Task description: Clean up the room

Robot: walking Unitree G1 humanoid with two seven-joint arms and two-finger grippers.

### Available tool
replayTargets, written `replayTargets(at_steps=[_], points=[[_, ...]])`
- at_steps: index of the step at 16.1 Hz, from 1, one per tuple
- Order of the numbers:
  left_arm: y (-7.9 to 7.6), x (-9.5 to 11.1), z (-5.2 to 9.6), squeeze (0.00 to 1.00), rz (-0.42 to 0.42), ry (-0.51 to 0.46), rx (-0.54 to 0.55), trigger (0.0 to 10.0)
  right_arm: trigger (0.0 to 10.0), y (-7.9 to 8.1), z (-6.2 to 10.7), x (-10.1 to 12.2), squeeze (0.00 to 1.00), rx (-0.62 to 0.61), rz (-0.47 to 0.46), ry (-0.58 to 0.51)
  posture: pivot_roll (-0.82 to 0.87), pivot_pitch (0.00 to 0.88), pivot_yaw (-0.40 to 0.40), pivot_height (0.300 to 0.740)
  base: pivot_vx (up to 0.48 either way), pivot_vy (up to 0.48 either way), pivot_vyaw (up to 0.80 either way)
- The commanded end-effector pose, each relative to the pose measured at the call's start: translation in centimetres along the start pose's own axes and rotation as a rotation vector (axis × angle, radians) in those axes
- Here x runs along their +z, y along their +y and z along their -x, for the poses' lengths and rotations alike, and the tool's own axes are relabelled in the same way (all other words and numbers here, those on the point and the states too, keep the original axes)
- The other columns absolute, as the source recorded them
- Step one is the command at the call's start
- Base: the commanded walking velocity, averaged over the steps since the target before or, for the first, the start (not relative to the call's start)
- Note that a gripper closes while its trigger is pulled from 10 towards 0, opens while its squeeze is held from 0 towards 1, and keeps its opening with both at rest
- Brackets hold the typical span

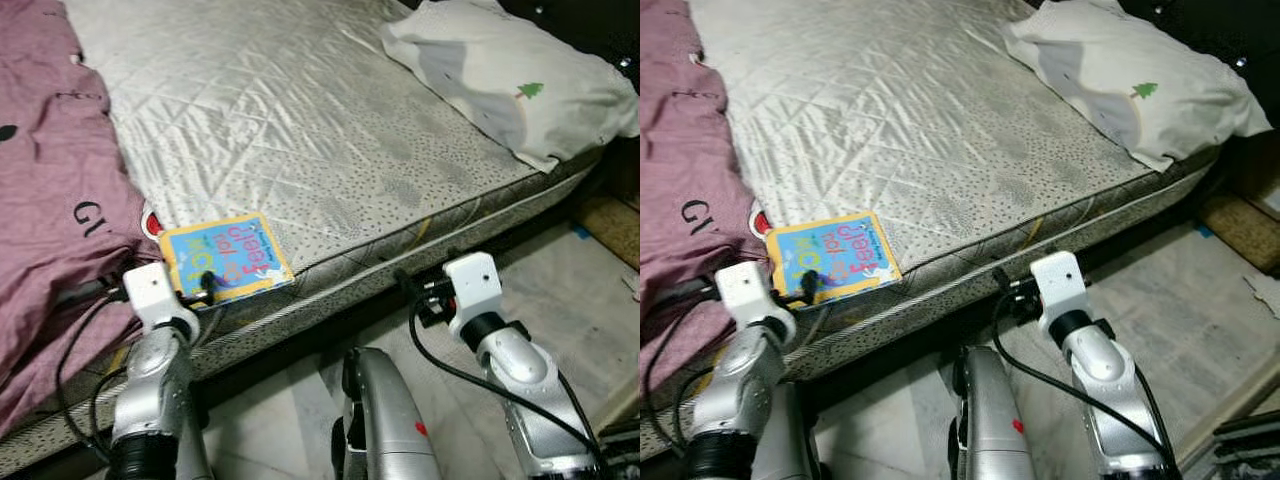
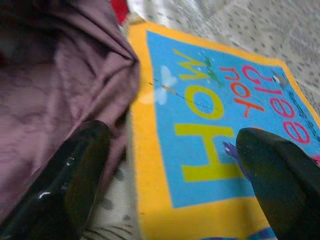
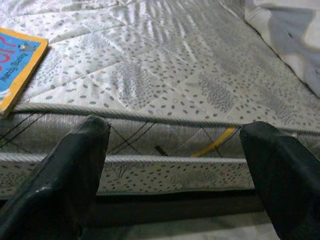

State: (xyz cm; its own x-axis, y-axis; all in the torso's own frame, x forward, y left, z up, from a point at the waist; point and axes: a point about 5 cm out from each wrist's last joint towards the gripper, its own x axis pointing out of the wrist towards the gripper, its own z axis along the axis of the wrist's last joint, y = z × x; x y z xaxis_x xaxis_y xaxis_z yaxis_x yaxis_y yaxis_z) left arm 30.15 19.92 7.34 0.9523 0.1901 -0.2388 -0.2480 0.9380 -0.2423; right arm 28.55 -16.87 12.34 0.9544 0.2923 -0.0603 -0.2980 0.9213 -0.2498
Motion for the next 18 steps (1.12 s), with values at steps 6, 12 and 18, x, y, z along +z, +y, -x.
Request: replayTargets(at_steps=[6, 12, 18], points=[[1.2, 0.8, 0.4, 0.0, -0.011, -0.049, 0.062, 10.0, 10.0, 0.0, -0.1, 0.2, 0.0, 0.018, 0.023, -0.005, -0.12, 0.18, -0.093, 0.515, 0.0, 0.0, 0.0], [2.8, -0.9, 0.5, 0.0, -0.057, 0.064, 0.156, 10.0, 10.0, 0.2, -0.3, 0.2, 0.0, 0.029, 0.037, -0.014, -0.11, 0.171, -0.091, 0.515, 0.0, 0.0, 0.0], [2.9, -1.8, -1.2, 0.0, -0.002, 0.135, 0.113, 10.0, 10.0, 0.0, -0.8, 0.9, 0.0, 0.031, 0.072, -0.04, -0.12, 0.163, -0.098, 0.515, 0.0, 0.0, 0.0]])
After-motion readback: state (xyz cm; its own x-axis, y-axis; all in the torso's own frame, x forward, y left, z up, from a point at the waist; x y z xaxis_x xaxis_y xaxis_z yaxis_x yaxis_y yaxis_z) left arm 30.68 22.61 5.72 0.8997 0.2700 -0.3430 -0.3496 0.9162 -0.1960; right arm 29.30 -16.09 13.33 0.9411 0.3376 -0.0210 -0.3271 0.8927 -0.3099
